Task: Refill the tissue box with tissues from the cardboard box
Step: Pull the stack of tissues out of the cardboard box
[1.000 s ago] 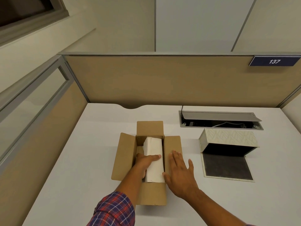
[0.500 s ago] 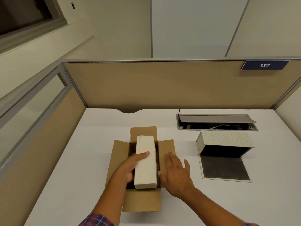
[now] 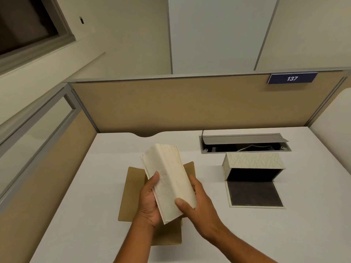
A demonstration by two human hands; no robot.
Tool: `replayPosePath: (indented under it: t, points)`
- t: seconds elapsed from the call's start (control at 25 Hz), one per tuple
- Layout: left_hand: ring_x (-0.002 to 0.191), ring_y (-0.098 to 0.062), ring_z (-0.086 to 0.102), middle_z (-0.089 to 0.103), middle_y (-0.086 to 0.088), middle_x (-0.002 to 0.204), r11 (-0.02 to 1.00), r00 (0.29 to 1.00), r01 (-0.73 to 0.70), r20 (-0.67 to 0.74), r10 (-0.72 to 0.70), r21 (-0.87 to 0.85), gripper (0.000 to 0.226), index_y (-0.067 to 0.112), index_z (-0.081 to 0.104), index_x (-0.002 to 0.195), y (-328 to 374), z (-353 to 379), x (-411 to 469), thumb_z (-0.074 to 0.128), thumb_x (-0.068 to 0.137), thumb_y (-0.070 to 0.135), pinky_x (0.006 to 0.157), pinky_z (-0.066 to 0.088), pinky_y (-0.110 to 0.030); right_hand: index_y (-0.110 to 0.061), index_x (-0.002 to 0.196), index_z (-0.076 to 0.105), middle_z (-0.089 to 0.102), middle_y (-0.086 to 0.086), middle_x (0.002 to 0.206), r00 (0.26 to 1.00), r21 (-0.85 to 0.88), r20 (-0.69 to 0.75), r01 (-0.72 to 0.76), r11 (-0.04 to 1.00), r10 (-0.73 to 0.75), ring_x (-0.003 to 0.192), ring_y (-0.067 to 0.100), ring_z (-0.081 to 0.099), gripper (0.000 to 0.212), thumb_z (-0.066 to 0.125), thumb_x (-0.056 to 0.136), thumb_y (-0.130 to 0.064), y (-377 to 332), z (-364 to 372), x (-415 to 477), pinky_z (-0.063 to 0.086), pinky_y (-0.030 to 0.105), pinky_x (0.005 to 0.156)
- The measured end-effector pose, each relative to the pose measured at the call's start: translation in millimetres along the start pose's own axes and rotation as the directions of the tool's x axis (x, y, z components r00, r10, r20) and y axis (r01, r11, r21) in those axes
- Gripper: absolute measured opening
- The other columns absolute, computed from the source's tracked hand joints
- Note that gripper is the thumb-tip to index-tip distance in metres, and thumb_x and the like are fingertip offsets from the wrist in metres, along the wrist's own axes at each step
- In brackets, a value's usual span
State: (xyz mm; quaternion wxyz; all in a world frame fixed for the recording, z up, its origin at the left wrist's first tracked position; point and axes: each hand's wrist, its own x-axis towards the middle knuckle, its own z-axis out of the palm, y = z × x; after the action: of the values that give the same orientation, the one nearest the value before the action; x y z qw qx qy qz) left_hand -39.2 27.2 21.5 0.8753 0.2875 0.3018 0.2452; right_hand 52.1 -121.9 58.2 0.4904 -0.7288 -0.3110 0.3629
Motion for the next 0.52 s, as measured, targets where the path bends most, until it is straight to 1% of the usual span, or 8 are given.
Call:
replayPosePath:
  t: [0.08, 0.12, 0.16, 0.2, 0.28, 0.4, 0.48, 0.52]
  points:
    - [0.102, -0.043, 0.079, 0.078, -0.021, 0.118, 1.0, 1.0, -0.002, 0.002, 0.002, -0.019, 0.07, 0.026, 0.075, 0.128, -18.1, 22.6, -0.8, 0.091, 0.067, 0.056, 0.09, 0.059, -0.068, -0.07, 0.14, 0.009, 0.04, -0.037, 0.131, 0.992, 0.056, -0.125, 0.022, 0.998, -0.015, 0.121, 0.008, 0.056, 0.113, 0.068, 0.048, -0.098, 2.7, -12.5, -14.9, 0.056, 0.018, 0.089]
    - [0.107, -0.044, 0.076, 0.077, -0.021, 0.122, 0.999, 1.0, 0.014, 0.006, -0.014, -0.029, 0.069, 0.027, 0.072, 0.132, -29.3, 37.0, -1.4, 0.087, 0.071, 0.056, 0.096, 0.055, -0.072, -0.069, 0.141, 0.007, 0.042, -0.036, 0.13, 0.982, 0.095, -0.19, 0.027, 0.995, -0.009, 0.119, 0.008, 0.057, 0.12, 0.073, 0.044, -0.095, 7.0, -23.6, -23.4, 0.055, 0.011, 0.081]
    - [0.11, -0.044, 0.074, 0.077, -0.02, 0.123, 0.999, 1.0, 0.016, 0.002, -0.016, -0.042, 0.066, 0.028, 0.073, 0.131, -35.1, 43.9, -1.0, 0.086, 0.073, 0.057, 0.1, 0.052, -0.075, -0.069, 0.141, 0.006, 0.044, -0.033, 0.13, 0.973, 0.139, -0.23, 0.032, 0.99, 0.0, 0.118, 0.008, 0.058, 0.125, 0.078, 0.041, -0.091, 10.0, -28.1, -27.1, 0.055, 0.008, 0.075]
    - [0.107, -0.042, 0.076, 0.078, -0.019, 0.121, 0.999, 1.0, 0.002, -0.003, -0.002, -0.051, 0.062, 0.029, 0.076, 0.126, -40.7, 50.3, 0.8, 0.086, 0.072, 0.058, 0.1, 0.052, -0.074, -0.07, 0.14, 0.005, 0.047, -0.028, 0.132, 0.966, 0.184, -0.258, 0.031, 0.982, 0.018, 0.117, 0.009, 0.06, 0.129, 0.083, 0.038, -0.088, 13.4, -32.8, -29.9, 0.055, 0.008, 0.074]
    - [0.097, -0.037, 0.081, 0.081, -0.015, 0.113, 0.998, 0.999, -0.035, 0.007, 0.035, -0.056, 0.055, 0.03, 0.082, 0.116, -55.4, 70.3, 1.7, 0.087, 0.069, 0.059, 0.094, 0.059, -0.066, -0.065, 0.145, 0.006, 0.05, -0.017, 0.138, 0.953, 0.25, -0.294, 0.006, 0.968, 0.07, 0.119, 0.013, 0.062, 0.141, 0.089, 0.033, -0.082, 22.8, -52.1, -38.5, 0.06, 0.016, 0.079]
    - [0.094, -0.034, 0.082, 0.082, -0.014, 0.109, 0.996, 0.999, -0.047, 0.018, 0.049, -0.07, 0.044, 0.03, 0.083, 0.113, -82.3, 107.1, -0.3, 0.08, 0.078, 0.057, 0.086, 0.062, -0.058, -0.051, 0.157, 0.004, 0.052, -0.007, 0.144, 0.952, 0.319, -0.273, -0.049, 0.946, 0.141, 0.122, 0.015, 0.061, 0.158, 0.094, 0.029, -0.077, 35.1, -85.8, -48.0, 0.061, 0.026, 0.087]
    - [0.096, -0.035, 0.082, 0.082, -0.015, 0.11, 0.996, 0.999, -0.04, 0.032, 0.043, -0.079, 0.037, 0.029, 0.082, 0.115, -100.2, 128.5, -0.7, 0.073, 0.088, 0.053, 0.087, 0.062, -0.058, -0.041, 0.161, 0.013, 0.056, -0.003, 0.144, 0.943, 0.4, -0.276, -0.066, 0.914, 0.189, 0.125, 0.017, 0.06, 0.157, 0.096, 0.031, -0.072, 42.6, -105.7, -49.0, 0.06, 0.034, 0.097]
    - [0.097, -0.036, 0.081, 0.081, -0.016, 0.112, 0.995, 0.998, -0.042, 0.039, 0.046, -0.085, 0.035, 0.029, 0.082, 0.116, -108.6, 137.7, -0.5, 0.069, 0.092, 0.05, 0.088, 0.062, -0.059, -0.037, 0.161, 0.019, 0.059, -0.002, 0.142, 0.934, 0.447, -0.289, -0.061, 0.892, 0.209, 0.126, 0.018, 0.06, 0.152, 0.098, 0.034, -0.067, 47.1, -114.9, -48.6, 0.059, 0.037, 0.1]
